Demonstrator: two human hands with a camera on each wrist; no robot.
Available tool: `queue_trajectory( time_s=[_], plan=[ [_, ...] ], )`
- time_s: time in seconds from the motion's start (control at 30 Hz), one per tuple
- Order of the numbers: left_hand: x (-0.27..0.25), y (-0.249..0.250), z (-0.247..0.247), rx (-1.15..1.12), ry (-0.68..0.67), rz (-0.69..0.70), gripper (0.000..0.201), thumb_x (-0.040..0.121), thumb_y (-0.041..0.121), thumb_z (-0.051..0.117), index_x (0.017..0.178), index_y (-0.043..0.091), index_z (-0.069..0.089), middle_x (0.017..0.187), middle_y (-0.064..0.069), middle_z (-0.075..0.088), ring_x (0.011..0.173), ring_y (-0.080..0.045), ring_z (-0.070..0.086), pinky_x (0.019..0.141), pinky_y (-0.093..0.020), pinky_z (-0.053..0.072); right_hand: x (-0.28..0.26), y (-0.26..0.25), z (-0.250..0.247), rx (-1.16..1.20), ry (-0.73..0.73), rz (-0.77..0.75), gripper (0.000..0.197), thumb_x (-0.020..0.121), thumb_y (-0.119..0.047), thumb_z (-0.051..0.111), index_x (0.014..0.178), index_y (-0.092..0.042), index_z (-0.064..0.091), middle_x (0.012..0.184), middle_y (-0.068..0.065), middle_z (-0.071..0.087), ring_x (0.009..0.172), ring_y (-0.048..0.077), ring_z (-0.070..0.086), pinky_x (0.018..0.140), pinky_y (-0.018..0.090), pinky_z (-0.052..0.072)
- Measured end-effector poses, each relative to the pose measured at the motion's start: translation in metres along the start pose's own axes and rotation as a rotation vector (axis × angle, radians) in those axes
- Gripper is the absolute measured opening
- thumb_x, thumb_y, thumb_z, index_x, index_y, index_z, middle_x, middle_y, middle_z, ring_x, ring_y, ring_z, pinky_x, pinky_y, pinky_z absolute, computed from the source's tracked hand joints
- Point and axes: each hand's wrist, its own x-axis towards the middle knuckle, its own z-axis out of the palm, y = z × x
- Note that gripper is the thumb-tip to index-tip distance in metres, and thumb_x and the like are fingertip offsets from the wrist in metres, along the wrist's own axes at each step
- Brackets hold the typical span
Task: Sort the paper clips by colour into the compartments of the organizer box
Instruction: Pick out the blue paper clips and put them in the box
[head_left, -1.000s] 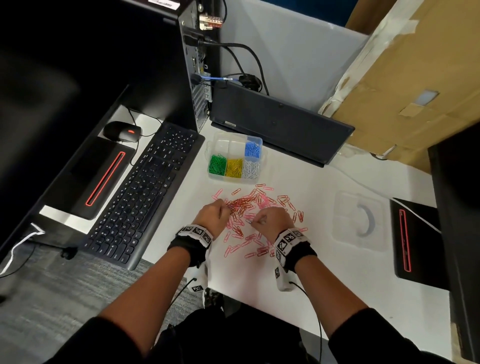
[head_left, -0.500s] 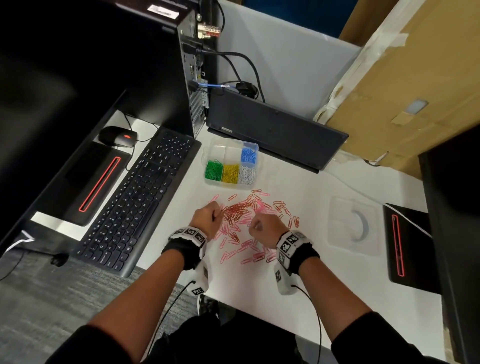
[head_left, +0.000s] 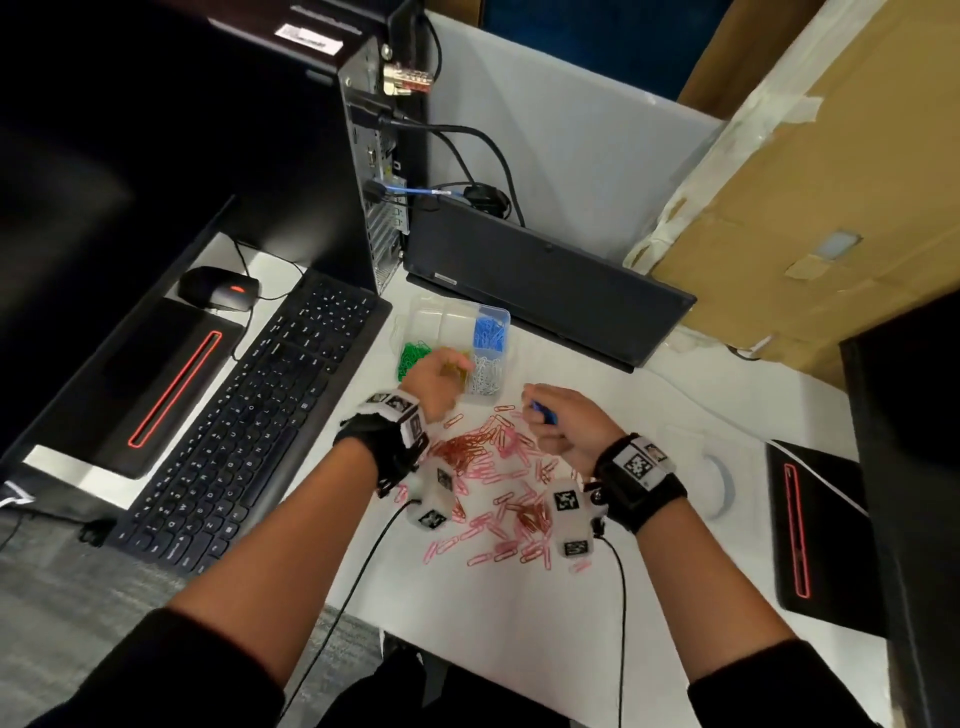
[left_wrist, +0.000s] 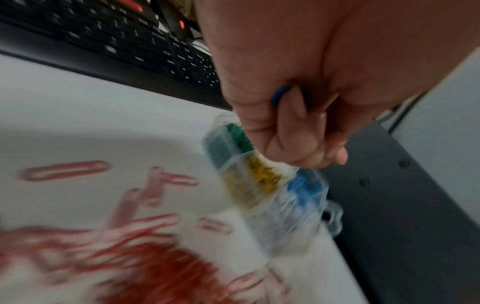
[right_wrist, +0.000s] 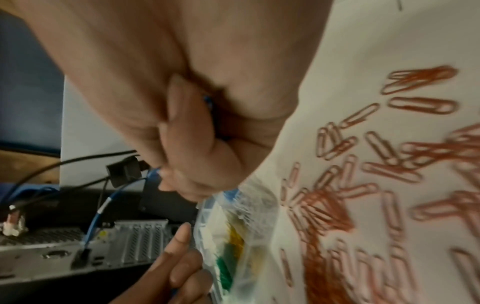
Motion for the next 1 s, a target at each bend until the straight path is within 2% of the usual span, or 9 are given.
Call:
queue_trajectory(
  time_s=[0.17, 0.33, 0.4, 0.47, 0.53, 0.7, 0.77, 0.83, 1.0],
  plan=[
    [0.048, 0.036, -0.003, -0.038, 0.106, -0.036, 0.04, 0.088, -0.004, 0.034, 0.083, 0.026, 0.06, 0.065, 0.0, 0.053, 0.051, -0.011, 0.046, 0.04, -0.018, 0.035, 0.018, -0.04, -0.007, 0.075, 0.065, -0.026, 0.023, 0.103, -0.021, 0.046, 0.083, -0.013, 0.054, 0.067, 0.001, 0.052, 0.046, 0.006, 0.038, 0.034, 0.014, 0.024],
    [0.085, 0.047, 0.02, 0.071, 0.099, -0.058, 0.036, 0.086, -0.004, 0.041, 0.076, 0.024, 0.062, 0.084, -0.007, 0.063, 0.073, -0.024, 0.06, 0.07, -0.026, 0.054, 0.051, -0.055, -0.003, -0.222, 0.32, -0.034, 0.03, 0.101, -0.031, 0.048, 0.074, -0.017, 0.049, 0.054, -0.004, 0.034, 0.038, 0.008, 0.024, 0.036, 0.018, 0.019],
    [0.091, 0.053, 0.028, 0.03, 0.032, -0.092, 0.029, 0.092, -0.002, 0.041, 0.085, 0.017, 0.062, 0.084, -0.008, 0.059, 0.075, -0.023, 0.058, 0.071, -0.02, 0.054, 0.064, -0.056, 0.002, -0.385, 0.398, -0.042, 0.035, 0.099, -0.032, 0.048, 0.067, -0.017, 0.047, 0.054, -0.002, 0.033, 0.044, 0.013, 0.027, 0.042, 0.022, 0.023],
    [0.098, 0.057, 0.031, 0.039, 0.018, -0.111, 0.026, 0.094, 0.002, 0.046, 0.109, 0.012, 0.064, 0.1, -0.008, 0.06, 0.091, -0.023, 0.06, 0.087, -0.028, 0.054, 0.076, -0.056, 0.007, -0.59, 0.413, -0.089, 0.041, 0.098, -0.033, 0.048, 0.061, -0.015, 0.046, 0.056, 0.001, 0.039, 0.05, 0.018, 0.035, 0.051, 0.026, 0.031],
    [0.104, 0.053, 0.032, 0.07, 0.036, -0.103, 0.031, 0.092, 0.002, 0.047, 0.114, 0.012, 0.065, 0.116, -0.005, 0.063, 0.104, -0.023, 0.061, 0.096, -0.034, 0.051, 0.085, -0.057, 0.01, -0.78, 0.412, -0.13, 0.042, 0.1, -0.032, 0.046, 0.061, -0.016, 0.046, 0.061, 0.001, 0.045, 0.059, 0.02, 0.045, 0.057, 0.027, 0.035],
    [0.103, 0.039, 0.026, 0.039, 0.022, -0.012, 0.044, 0.087, -0.013, 0.037, 0.114, 0.006, 0.066, 0.115, -0.011, 0.066, 0.11, -0.024, 0.06, 0.103, -0.041, 0.046, 0.101, -0.064, 0.015, -1.004, 0.425, -0.221, 0.028, 0.101, -0.025, 0.047, 0.102, -0.005, 0.067, 0.098, 0.011, 0.066, 0.092, 0.029, 0.061, 0.071, 0.027, 0.039],
    [0.095, 0.036, 0.016, -0.046, 0.017, 0.03, 0.054, 0.078, -0.022, 0.032, 0.108, 0.006, 0.067, 0.113, -0.017, 0.067, 0.11, -0.029, 0.062, 0.1, -0.042, 0.048, 0.107, -0.068, 0.016, -1.058, 0.41, -0.251, 0.029, 0.1, -0.024, 0.05, 0.111, -0.005, 0.068, 0.11, 0.013, 0.068, 0.104, 0.03, 0.062, 0.076, 0.028, 0.043],
    [0.088, 0.032, 0.005, -0.027, 0.067, 0.039, 0.052, 0.077, -0.02, 0.033, 0.097, 0.013, 0.068, 0.104, -0.011, 0.069, 0.101, -0.027, 0.065, 0.089, -0.037, 0.054, 0.113, -0.072, 0.017, -1.128, 0.391, -0.264, 0.029, 0.1, -0.022, 0.05, 0.114, -0.006, 0.069, 0.115, 0.013, 0.068, 0.109, 0.031, 0.062, 0.086, 0.032, 0.049],
    [0.062, 0.025, -0.009, 0.44, 0.157, 0.115, 0.017, 0.088, 0.016, 0.062, 0.086, 0.031, 0.071, 0.078, 0.009, 0.065, 0.073, -0.009, 0.06, 0.067, -0.022, 0.048, 0.123, -0.081, 0.027, -1.264, 0.336, -0.296, 0.023, 0.096, -0.008, 0.054, 0.113, -0.009, 0.07, 0.112, 0.014, 0.068, 0.102, 0.03, 0.065, 0.083, 0.032, 0.055]
  ],
)
